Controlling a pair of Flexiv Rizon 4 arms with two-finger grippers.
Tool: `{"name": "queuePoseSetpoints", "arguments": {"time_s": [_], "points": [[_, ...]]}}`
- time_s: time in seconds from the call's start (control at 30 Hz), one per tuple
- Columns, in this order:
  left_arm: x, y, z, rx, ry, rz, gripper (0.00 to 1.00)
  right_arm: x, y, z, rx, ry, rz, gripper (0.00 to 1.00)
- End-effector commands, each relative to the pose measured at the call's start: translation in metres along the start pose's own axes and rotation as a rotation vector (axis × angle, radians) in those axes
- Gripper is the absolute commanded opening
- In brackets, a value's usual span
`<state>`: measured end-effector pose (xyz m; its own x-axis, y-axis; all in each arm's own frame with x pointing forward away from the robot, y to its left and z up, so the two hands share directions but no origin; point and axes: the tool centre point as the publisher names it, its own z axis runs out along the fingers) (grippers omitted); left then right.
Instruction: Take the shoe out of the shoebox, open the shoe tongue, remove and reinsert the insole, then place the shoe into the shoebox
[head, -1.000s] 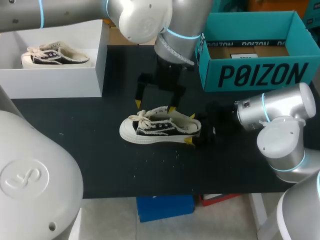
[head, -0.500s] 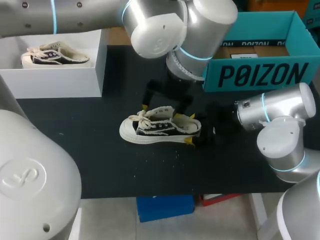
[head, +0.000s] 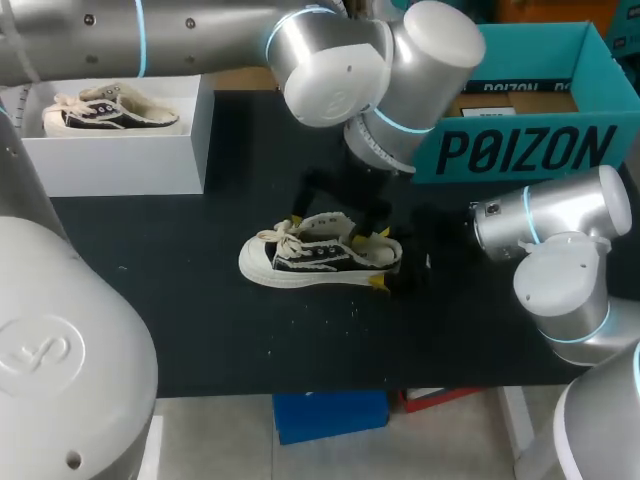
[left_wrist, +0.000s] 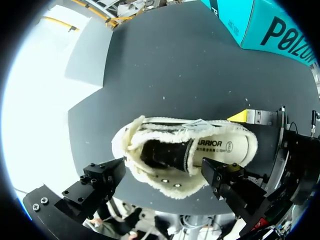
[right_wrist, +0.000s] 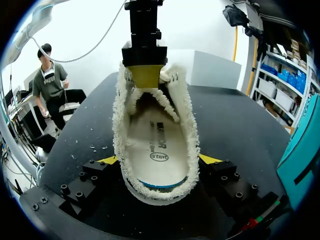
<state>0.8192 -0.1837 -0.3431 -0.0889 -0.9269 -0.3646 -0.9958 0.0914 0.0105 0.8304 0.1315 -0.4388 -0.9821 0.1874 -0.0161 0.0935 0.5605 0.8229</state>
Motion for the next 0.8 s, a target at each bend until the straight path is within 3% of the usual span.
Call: {"name": "queuePoseSetpoints", "arguments": {"time_s": [0.03, 0.47, 0.53, 0.6, 0.73, 0.8], "points": [[0.014, -0.007, 0.010, -0.028, -0.038, 0.003, 1.00, -0.001, -0.002, 0.002, 0.001, -0.001, 0.001, 0.00], [0.015, -0.002, 0.018, -0.035, -0.094, 0.039, 0.98, -0.001, -0.002, 0.002, 0.001, -0.001, 0.001, 0.00], [0.015, -0.001, 0.020, -0.034, -0.110, 0.043, 0.66, -0.001, -0.002, 0.002, 0.001, -0.001, 0.001, 0.00], [0.014, -0.001, 0.022, -0.036, -0.113, 0.044, 0.48, -0.001, -0.002, 0.002, 0.001, -0.001, 0.001, 0.00], [0.012, -0.001, 0.025, -0.043, -0.120, 0.045, 0.39, -0.001, -0.002, 0.002, 0.001, -0.001, 0.001, 0.00], [0.011, -0.001, 0.025, -0.042, -0.128, 0.050, 0.27, -0.001, -0.002, 0.002, 0.001, -0.001, 0.001, 0.00]]}}
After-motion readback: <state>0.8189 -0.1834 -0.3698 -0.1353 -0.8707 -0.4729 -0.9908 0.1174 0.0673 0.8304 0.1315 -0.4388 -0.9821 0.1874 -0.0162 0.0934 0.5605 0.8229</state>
